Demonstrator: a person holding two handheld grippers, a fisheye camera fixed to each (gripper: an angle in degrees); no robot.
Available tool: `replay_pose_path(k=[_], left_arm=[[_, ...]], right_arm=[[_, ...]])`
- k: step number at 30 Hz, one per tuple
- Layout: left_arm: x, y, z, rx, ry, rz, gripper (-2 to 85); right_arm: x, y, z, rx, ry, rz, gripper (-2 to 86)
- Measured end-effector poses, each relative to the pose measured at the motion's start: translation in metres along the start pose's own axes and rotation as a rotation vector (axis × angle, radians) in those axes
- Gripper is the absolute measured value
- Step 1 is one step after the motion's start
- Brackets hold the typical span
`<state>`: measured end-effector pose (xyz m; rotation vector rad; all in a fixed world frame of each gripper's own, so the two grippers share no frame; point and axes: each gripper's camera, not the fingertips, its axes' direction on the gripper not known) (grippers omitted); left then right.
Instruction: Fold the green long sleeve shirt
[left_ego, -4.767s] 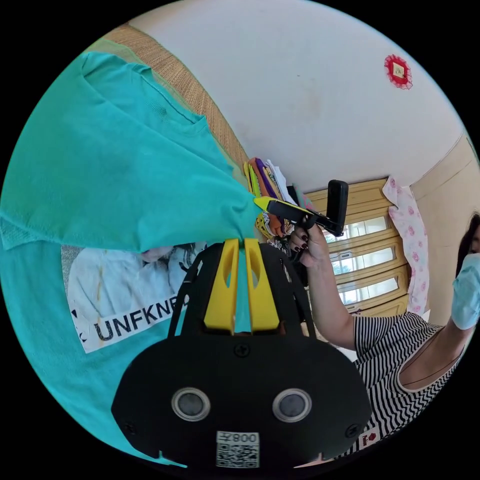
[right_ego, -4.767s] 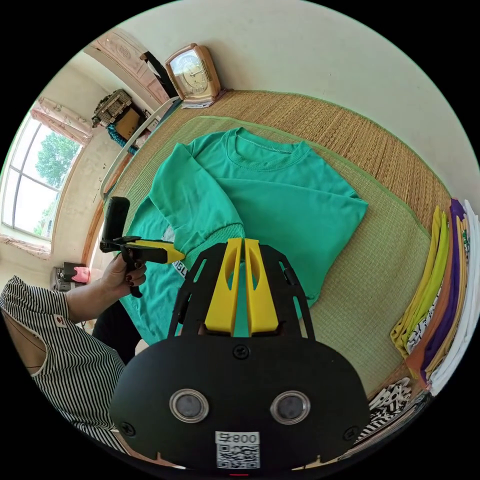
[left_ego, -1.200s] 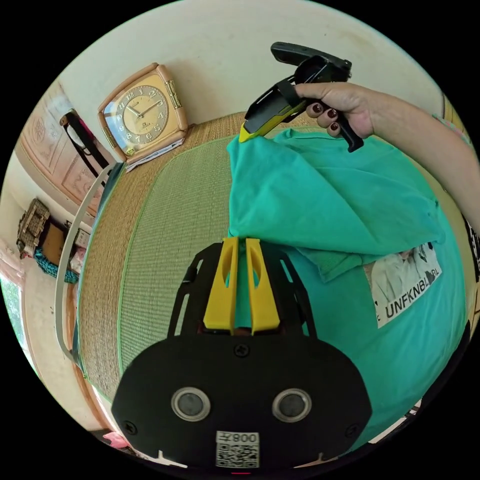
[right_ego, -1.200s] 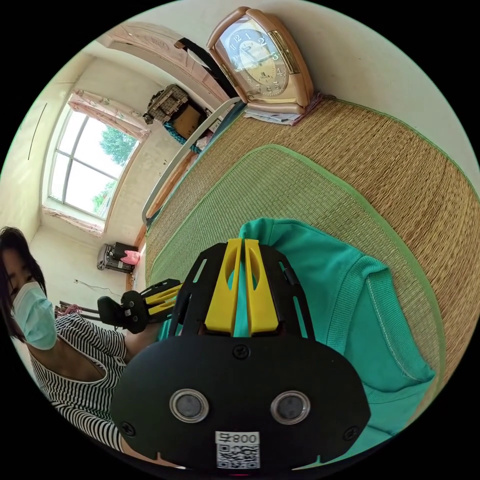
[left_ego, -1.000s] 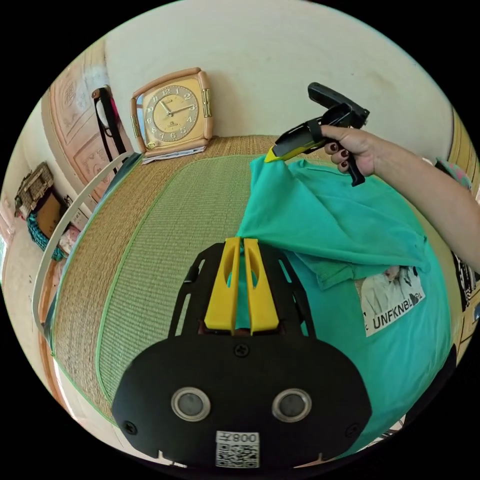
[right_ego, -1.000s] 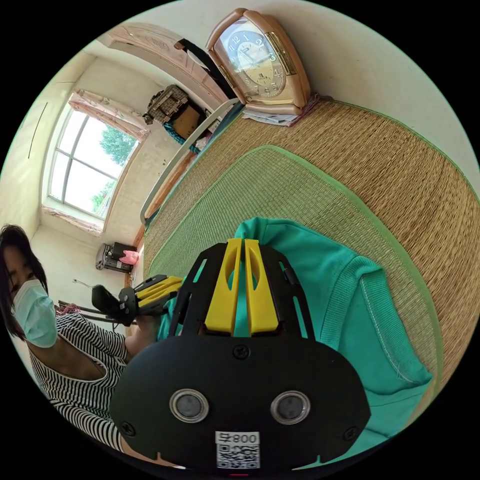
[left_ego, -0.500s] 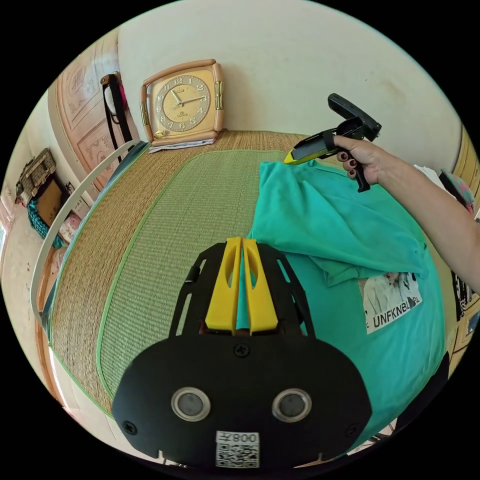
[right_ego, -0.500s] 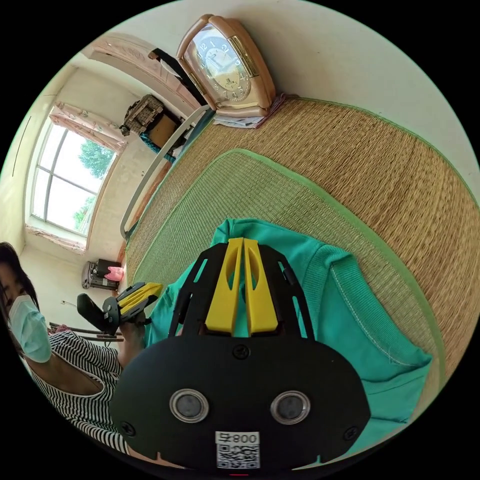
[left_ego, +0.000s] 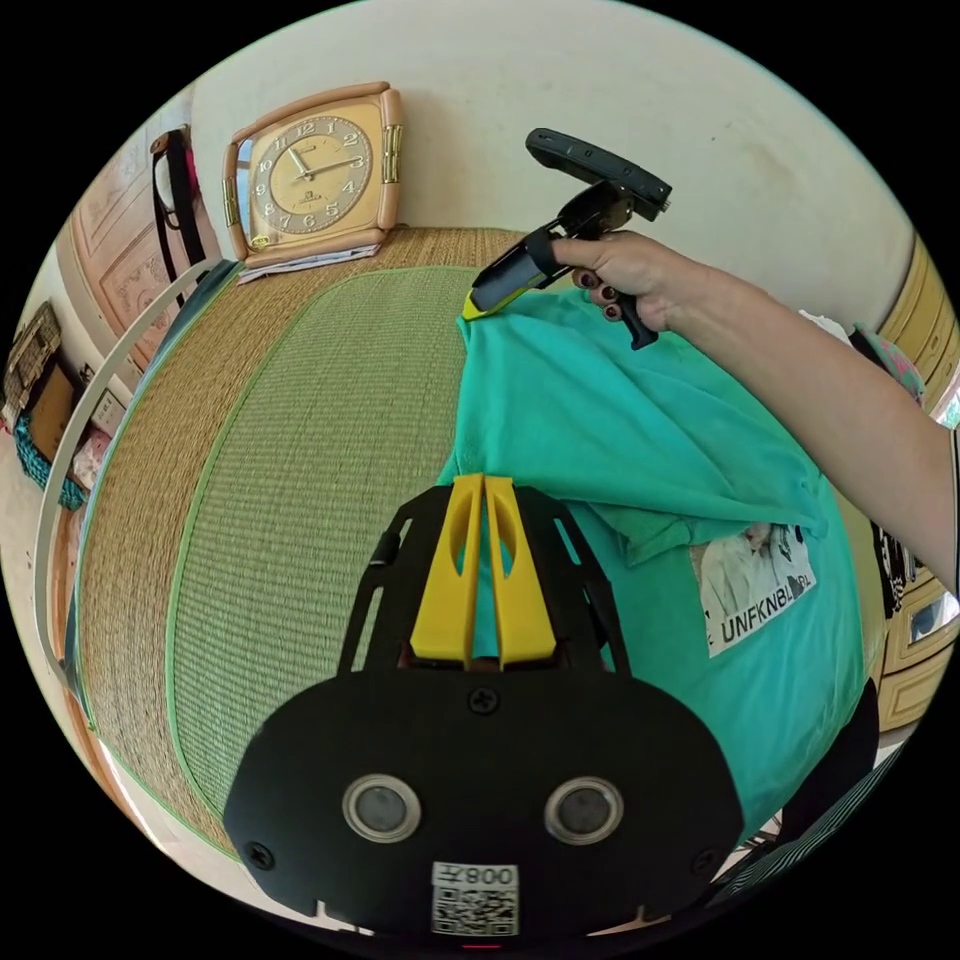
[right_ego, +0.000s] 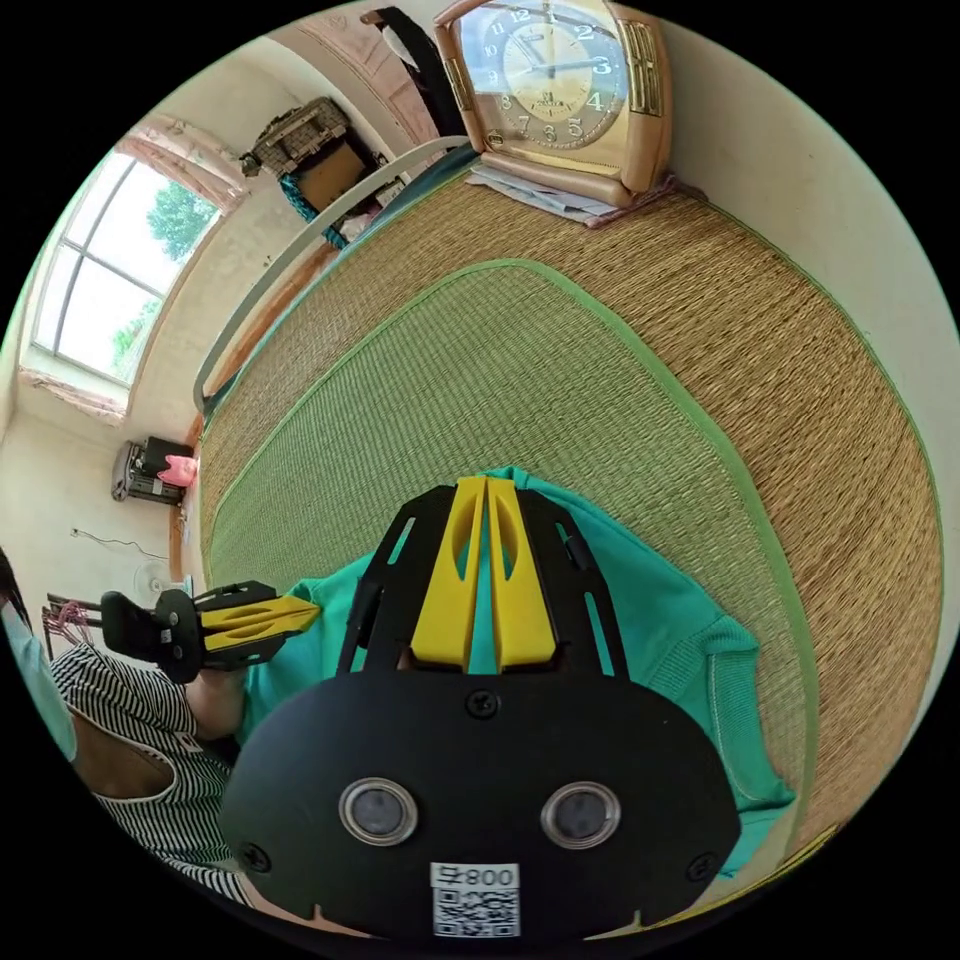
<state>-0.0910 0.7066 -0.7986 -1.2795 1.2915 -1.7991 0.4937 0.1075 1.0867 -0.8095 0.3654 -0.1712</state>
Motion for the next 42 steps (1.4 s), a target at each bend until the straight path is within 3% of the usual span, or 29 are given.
replay_pose_path(k=[9, 14, 24, 29, 35, 39, 42], left_arm=[[-0.017, -0.003, -0.009, 0.039, 0.038, -0.038, 0.1], [-0.012, -0.01, -0.004, -0.014, 0.006, 0.002, 0.1], [-0.018, -0.012, -0.021, 0.074, 0.025, -0.002, 0.1], [-0.014, -0.018, -0.009, -0.01, 0.018, 0.036, 0.1], [-0.009, -0.022, -0.022, 0.04, -0.025, 0.041, 0.1], [-0.002, -0.024, -0.029, 0.106, 0.036, 0.06, 0.2], [0.007, -0.03, -0.015, 0.02, 0.017, 0.092, 0.2]], right_arm=[[-0.04, 0.089, -0.063, 0.163, 0.064, -0.031, 0.0], [-0.042, 0.104, -0.018, -0.018, 0.193, -0.002, 0.1], [-0.076, 0.171, -0.077, 0.154, 0.146, 0.005, 0.1], [-0.076, 0.229, -0.046, 0.03, 0.222, 0.106, 0.3], [-0.071, 0.253, -0.064, 0.11, 0.1, 0.152, 0.3], [-0.076, 0.284, -0.091, 0.142, 0.295, 0.19, 0.4], [-0.064, 0.303, -0.096, 0.124, 0.368, 0.246, 0.7]])
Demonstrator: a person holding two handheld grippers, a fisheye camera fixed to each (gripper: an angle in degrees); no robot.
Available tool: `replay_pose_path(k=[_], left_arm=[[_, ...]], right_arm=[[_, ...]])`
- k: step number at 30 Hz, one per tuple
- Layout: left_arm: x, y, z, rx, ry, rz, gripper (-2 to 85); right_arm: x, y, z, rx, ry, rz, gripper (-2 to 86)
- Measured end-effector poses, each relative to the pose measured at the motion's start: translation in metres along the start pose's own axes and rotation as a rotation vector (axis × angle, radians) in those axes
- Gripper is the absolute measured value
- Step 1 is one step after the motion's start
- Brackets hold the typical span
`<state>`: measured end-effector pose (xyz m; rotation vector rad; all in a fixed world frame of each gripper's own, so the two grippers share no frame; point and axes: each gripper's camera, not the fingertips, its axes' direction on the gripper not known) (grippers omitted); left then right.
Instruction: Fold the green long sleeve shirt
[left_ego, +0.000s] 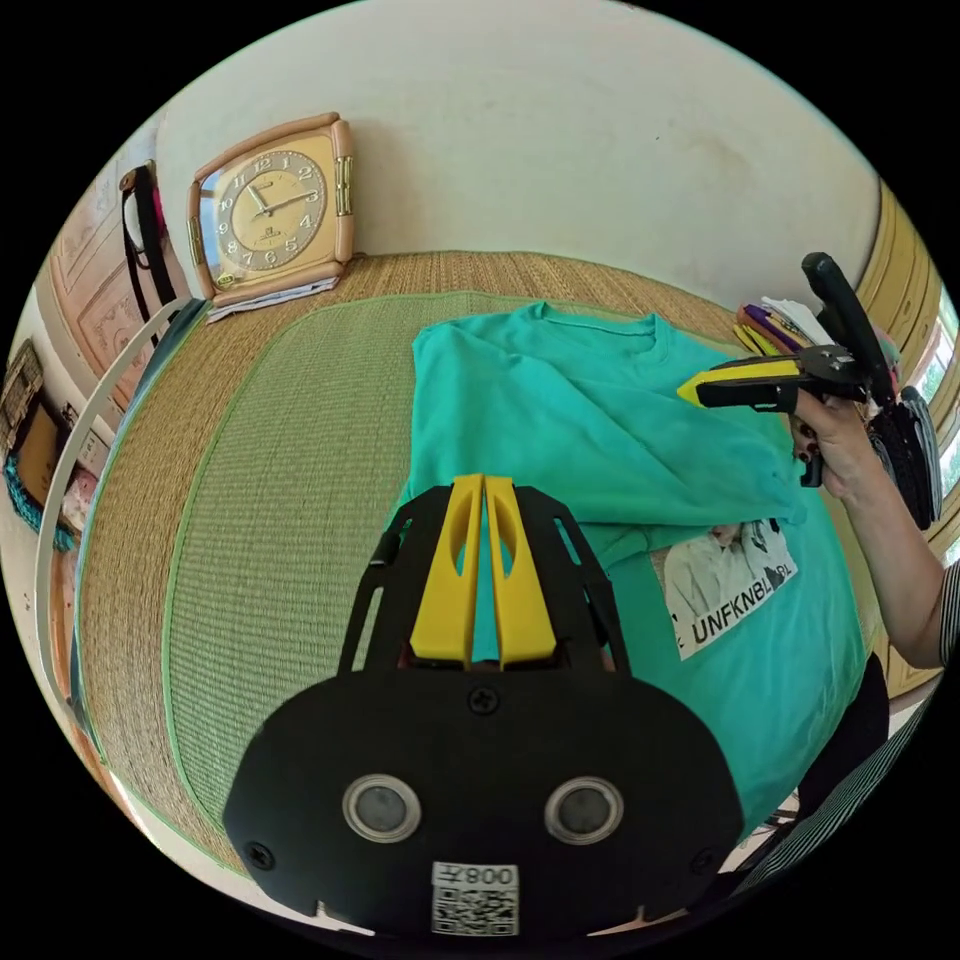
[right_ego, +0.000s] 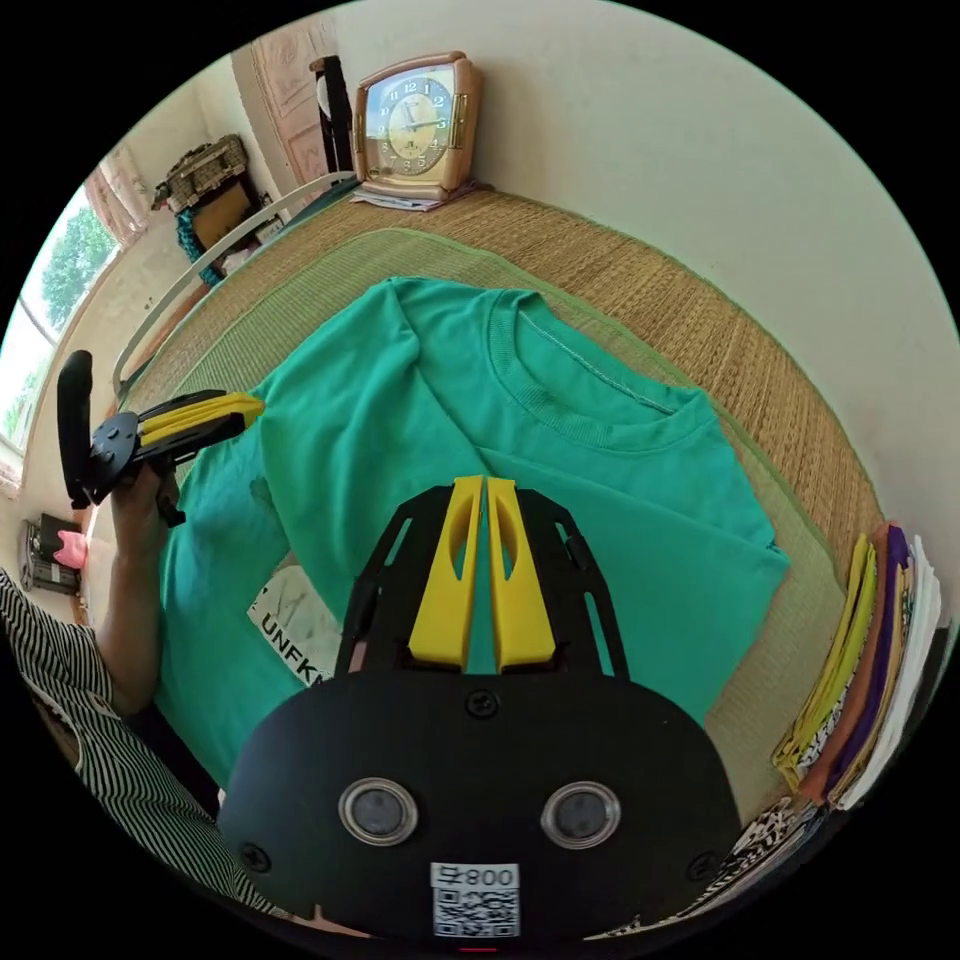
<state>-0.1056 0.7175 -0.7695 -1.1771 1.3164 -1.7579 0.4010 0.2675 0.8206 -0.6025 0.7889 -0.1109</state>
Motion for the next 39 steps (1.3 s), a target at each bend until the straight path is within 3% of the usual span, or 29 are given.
replay_pose_path(k=[9, 17, 24, 39], left_arm=[[0.009, -0.008, 0.009, -0.053, -0.034, 0.025, 0.2], [0.01, -0.009, 0.0, 0.022, 0.0, 0.006, 0.4], [0.021, -0.016, 0.01, -0.061, -0.012, 0.034, 0.7], [0.027, -0.013, -0.001, 0.006, 0.022, -0.026, 0.1]], right_arm=[[0.02, 0.022, 0.011, -0.064, -0.104, 0.004, 0.2], [0.022, 0.04, -0.007, -0.027, 0.069, 0.005, 1.7], [0.026, 0.049, 0.005, -0.077, 0.035, -0.024, 1.1], [0.057, 0.084, -0.009, -0.053, -0.015, -0.038, 5.2]])
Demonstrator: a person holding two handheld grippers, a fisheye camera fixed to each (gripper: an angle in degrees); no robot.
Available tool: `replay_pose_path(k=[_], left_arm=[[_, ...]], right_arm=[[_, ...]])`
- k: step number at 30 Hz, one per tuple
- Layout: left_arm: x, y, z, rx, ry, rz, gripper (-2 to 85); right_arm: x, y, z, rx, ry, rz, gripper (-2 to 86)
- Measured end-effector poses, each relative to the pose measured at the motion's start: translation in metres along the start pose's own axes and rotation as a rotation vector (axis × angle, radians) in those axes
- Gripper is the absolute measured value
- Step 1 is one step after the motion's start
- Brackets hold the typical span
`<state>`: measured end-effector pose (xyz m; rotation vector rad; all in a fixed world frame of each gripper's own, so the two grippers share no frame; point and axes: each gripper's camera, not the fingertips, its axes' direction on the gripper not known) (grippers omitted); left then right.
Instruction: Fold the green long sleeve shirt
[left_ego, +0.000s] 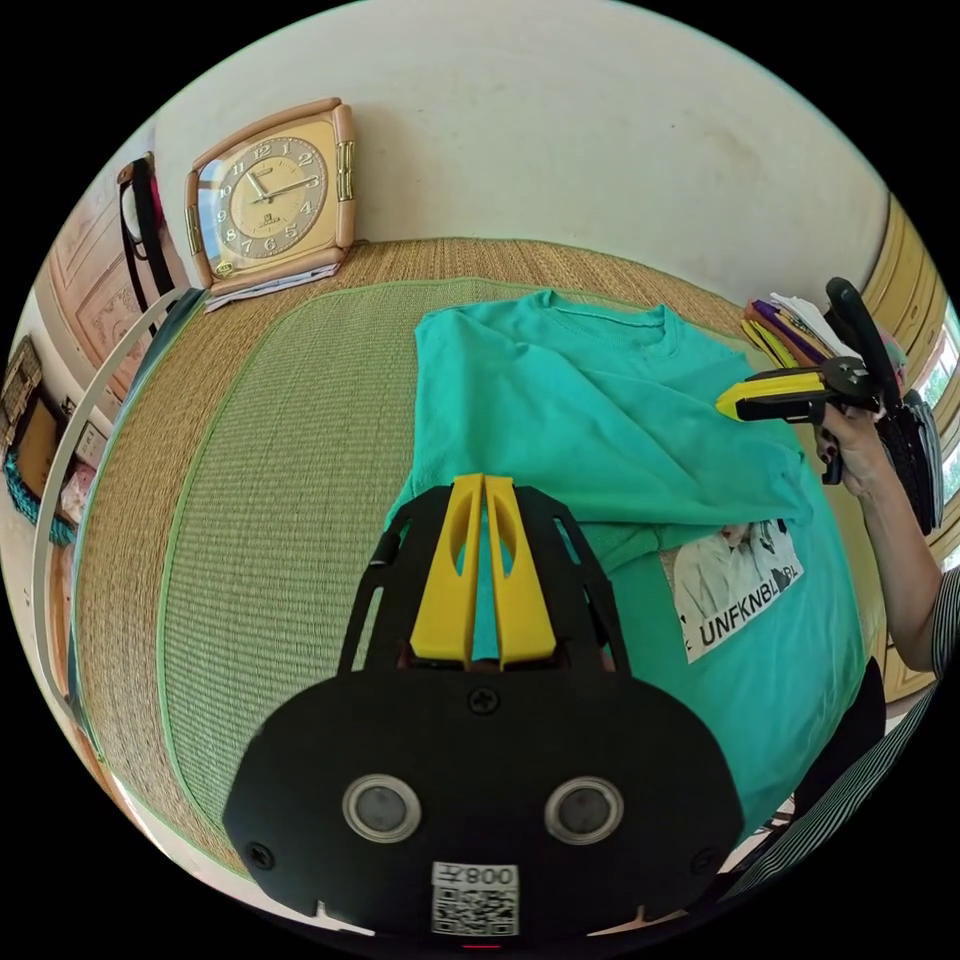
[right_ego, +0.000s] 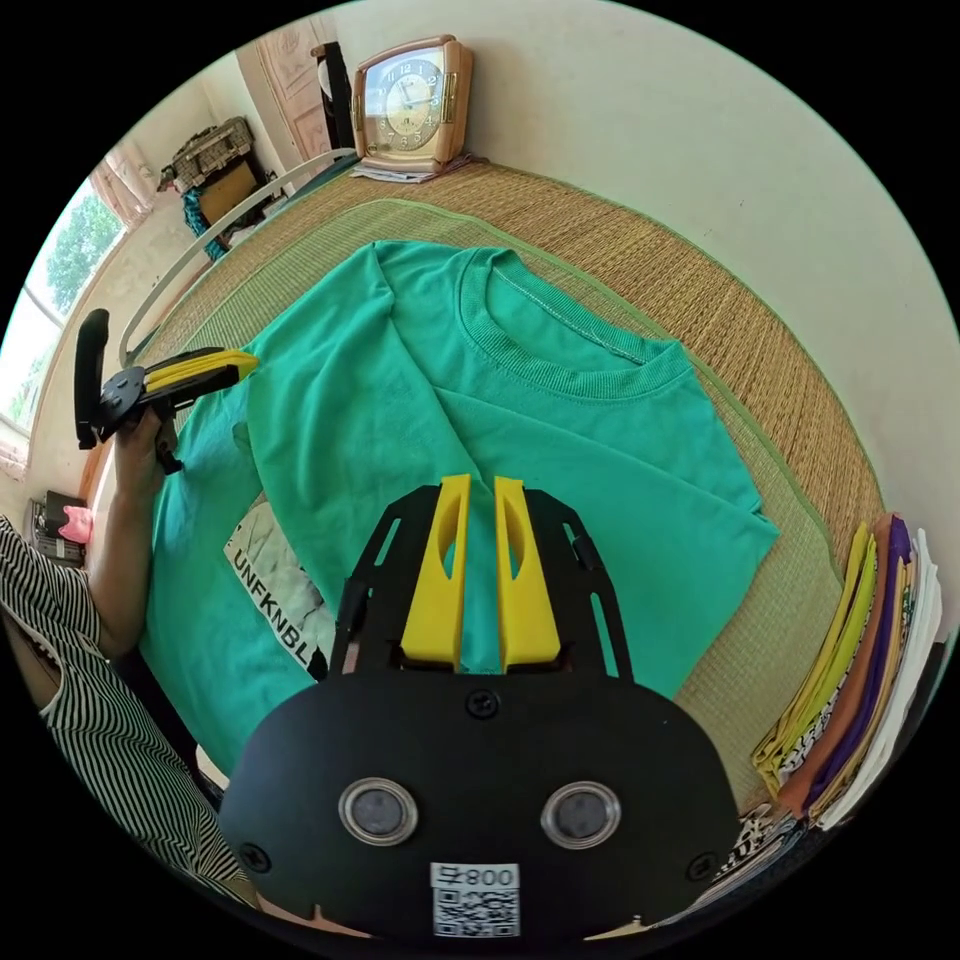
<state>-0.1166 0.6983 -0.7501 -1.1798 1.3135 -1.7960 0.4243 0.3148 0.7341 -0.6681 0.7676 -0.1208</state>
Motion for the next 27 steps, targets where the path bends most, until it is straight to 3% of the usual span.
replay_pose_path(k=[16, 20, 24, 25, 27], left_arm=[[0.029, 0.001, 0.008, -0.071, -0.088, 0.021, 0.3], [0.034, 0.004, -0.007, 0.027, -0.078, 0.008, 0.5], [0.05, 0.003, -0.018, 0.162, 0.339, 0.106, 1.7], [0.063, 0.001, -0.013, 0.158, 0.483, 0.16, 2.4], [0.093, -0.002, -0.006, 0.117, 0.599, 0.272, 3.3]], right_arm=[[0.049, 0.043, 0.015, -0.016, -0.118, 0.116, 0.5], [0.06, 0.063, -0.01, 0.058, -0.111, 0.16, 0.6], [0.071, 0.115, -0.036, 0.042, -0.015, 0.214, 1.5], [0.074, 0.123, -0.038, 0.036, -0.009, 0.223, 1.7], [0.084, 0.152, -0.037, 0.006, -0.031, 0.242, 3.0]])
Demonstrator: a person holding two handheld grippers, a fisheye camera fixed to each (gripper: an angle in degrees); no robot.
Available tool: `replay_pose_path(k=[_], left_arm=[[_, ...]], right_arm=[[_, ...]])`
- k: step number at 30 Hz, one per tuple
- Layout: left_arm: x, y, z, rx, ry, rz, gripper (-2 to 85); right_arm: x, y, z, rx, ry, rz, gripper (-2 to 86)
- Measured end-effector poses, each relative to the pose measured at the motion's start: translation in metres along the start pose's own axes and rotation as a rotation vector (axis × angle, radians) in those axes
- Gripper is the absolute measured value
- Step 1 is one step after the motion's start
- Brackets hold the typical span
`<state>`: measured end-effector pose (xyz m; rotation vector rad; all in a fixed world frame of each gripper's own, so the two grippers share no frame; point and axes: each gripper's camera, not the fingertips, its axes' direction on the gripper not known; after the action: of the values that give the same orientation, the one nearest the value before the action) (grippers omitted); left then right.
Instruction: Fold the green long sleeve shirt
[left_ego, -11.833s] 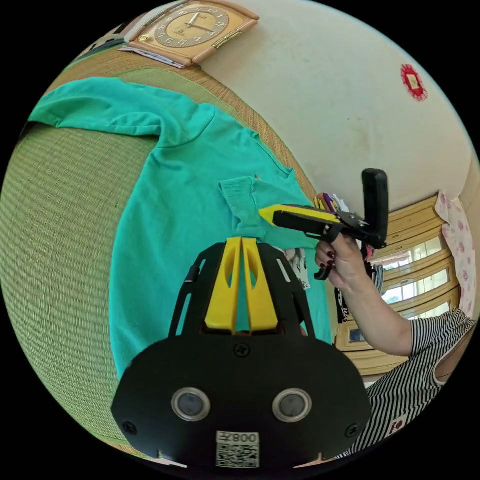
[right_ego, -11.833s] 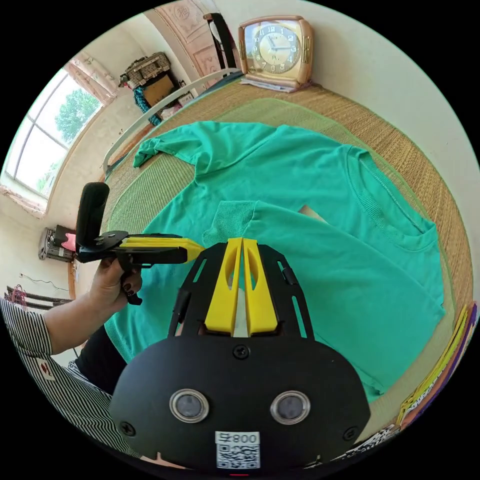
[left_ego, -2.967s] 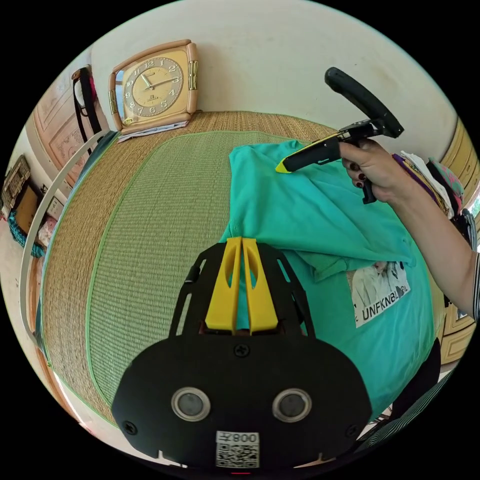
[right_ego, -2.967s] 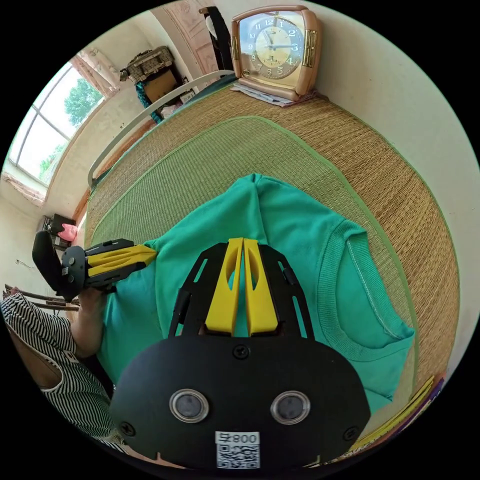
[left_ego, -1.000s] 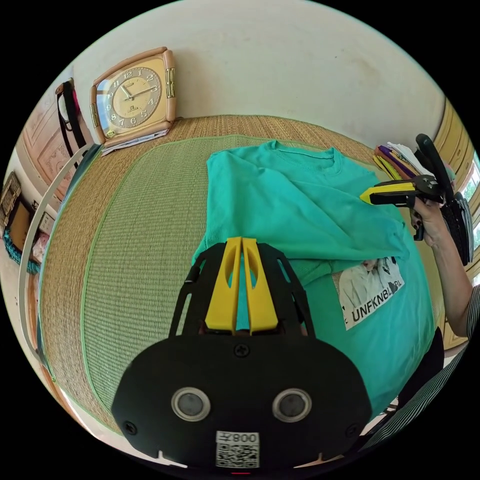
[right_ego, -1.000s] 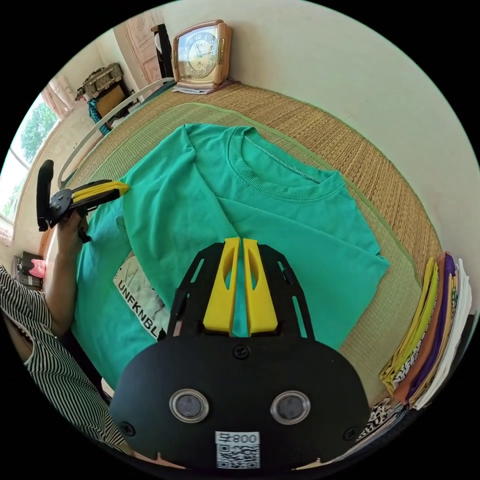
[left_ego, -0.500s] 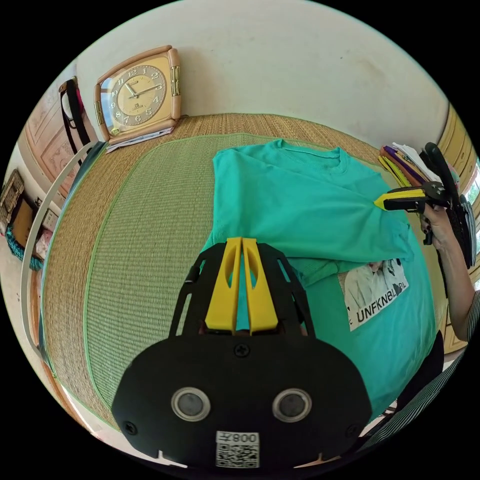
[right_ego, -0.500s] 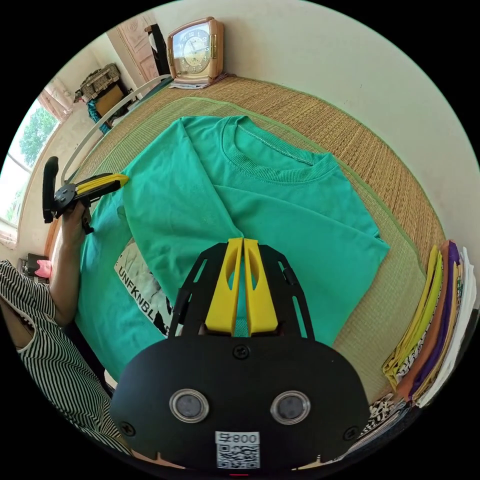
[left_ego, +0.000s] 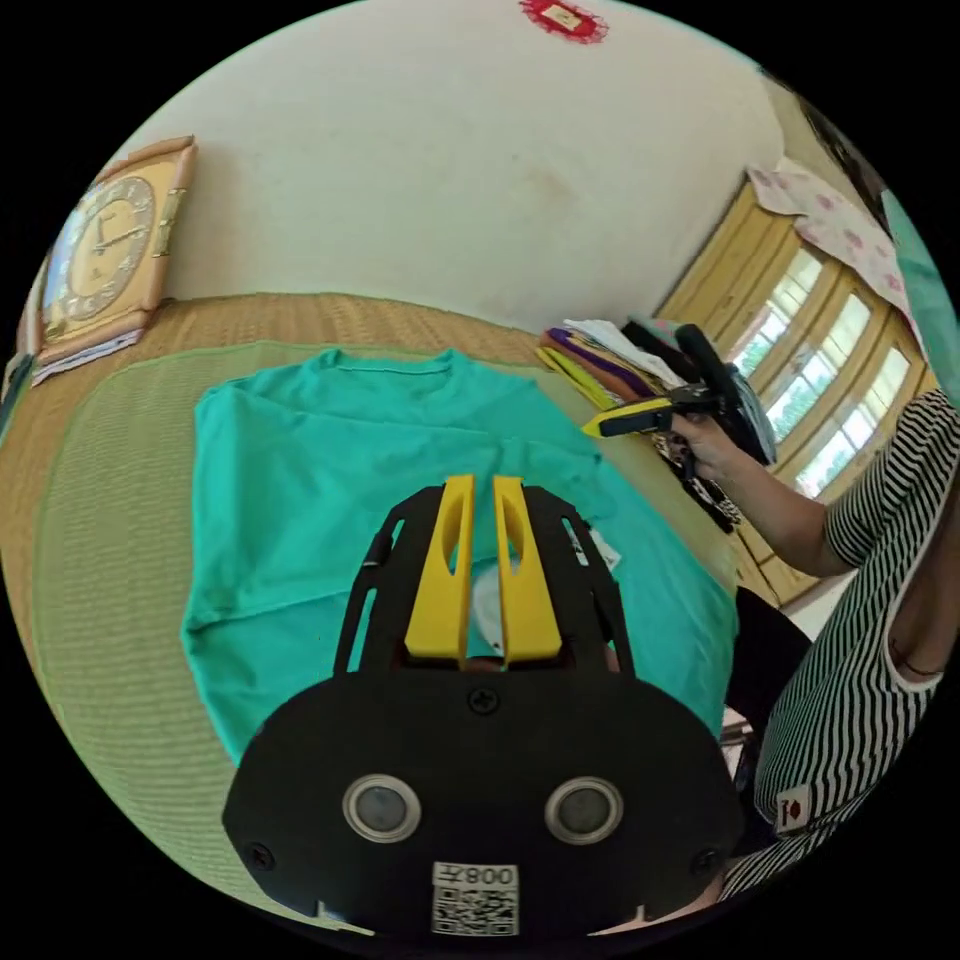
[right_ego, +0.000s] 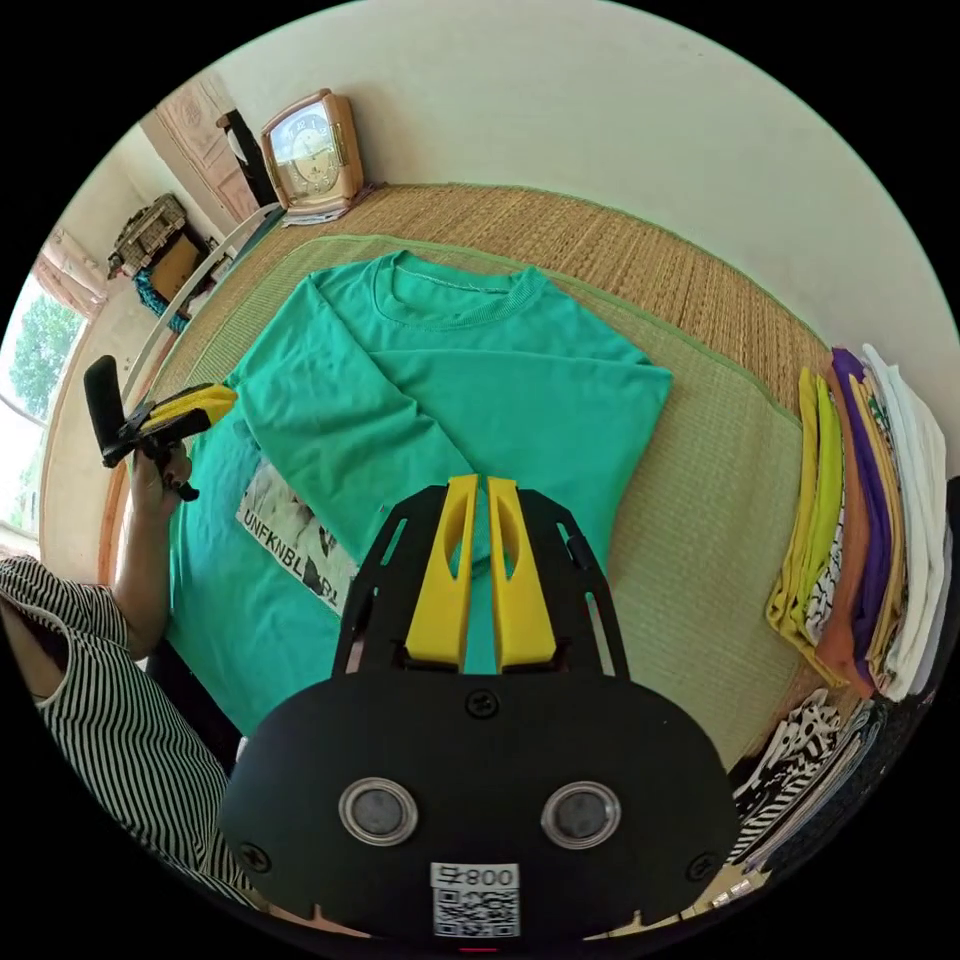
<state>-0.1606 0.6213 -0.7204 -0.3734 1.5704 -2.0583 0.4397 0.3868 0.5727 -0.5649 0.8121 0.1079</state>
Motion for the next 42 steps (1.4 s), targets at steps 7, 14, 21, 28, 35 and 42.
replay_pose_path(k=[7, 14, 21, 28, 35, 42], left_arm=[[0.093, -0.028, 0.097, -0.221, 0.106, 0.3, 4.9], [0.122, -0.025, 0.151, -0.374, 0.023, 0.314, 1.1], [0.134, -0.01, 0.165, -0.411, 0.037, 0.251, 0.2], [0.139, 0.035, 0.105, -0.308, -0.044, 0.132, 0.2], [0.134, 0.1, 0.108, -0.438, -0.225, 0.049, 0.3], [0.102, 0.137, 0.044, -0.4, 0.01, -0.214, 0.3]], right_arm=[[0.028, 0.026, 0.026, -0.043, -0.068, 0.03, 5.0], [0.046, 0.054, 0.04, -0.045, -0.148, 0.033, 1.1], [0.056, 0.08, 0.043, -0.025, -0.135, 0.069, 0.4], [0.035, 0.126, 0.02, 0.076, -0.123, 0.068, 0.2], [-0.022, 0.174, 0.066, 0.058, 0.027, -0.029, 0.3], [0.016, 0.216, 0.037, -0.011, -0.175, 0.117, 0.2]])
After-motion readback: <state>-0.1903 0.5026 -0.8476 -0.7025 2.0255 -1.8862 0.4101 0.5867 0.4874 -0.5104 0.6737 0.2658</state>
